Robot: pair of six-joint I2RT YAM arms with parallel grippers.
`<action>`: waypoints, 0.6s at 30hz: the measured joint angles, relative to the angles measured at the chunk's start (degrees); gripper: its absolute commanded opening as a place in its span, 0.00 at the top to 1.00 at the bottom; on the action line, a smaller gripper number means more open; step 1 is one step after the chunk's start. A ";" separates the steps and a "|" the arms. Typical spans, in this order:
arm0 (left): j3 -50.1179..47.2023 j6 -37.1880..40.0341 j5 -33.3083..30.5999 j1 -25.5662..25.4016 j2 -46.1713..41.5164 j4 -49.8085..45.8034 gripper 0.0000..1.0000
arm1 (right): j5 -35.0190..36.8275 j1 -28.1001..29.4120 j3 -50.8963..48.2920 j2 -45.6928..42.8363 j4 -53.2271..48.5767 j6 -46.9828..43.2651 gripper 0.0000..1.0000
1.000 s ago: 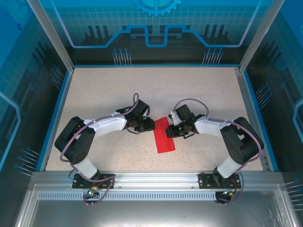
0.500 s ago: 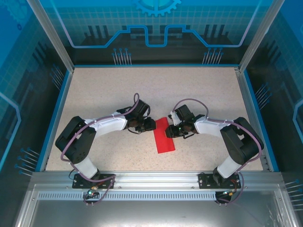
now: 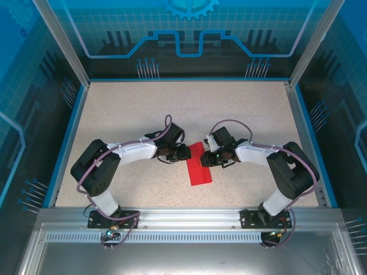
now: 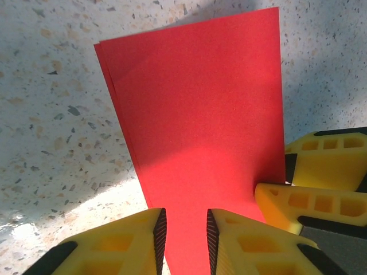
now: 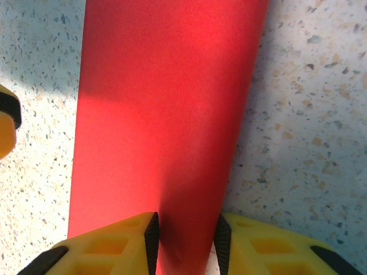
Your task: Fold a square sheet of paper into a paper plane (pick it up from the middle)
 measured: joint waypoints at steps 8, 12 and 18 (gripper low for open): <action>0.00 -1.05 0.46 -0.70 1.40 0.96 0.72 | 0.24 0.22 0.07 0.15 0.04 0.00 0.65; 0.00 -1.25 0.57 -0.81 1.73 0.98 0.72 | 0.24 0.24 0.17 0.24 0.02 0.02 0.65; 0.00 -1.42 0.57 -0.90 1.75 1.01 0.72 | 0.31 0.26 0.22 0.37 0.02 0.02 0.65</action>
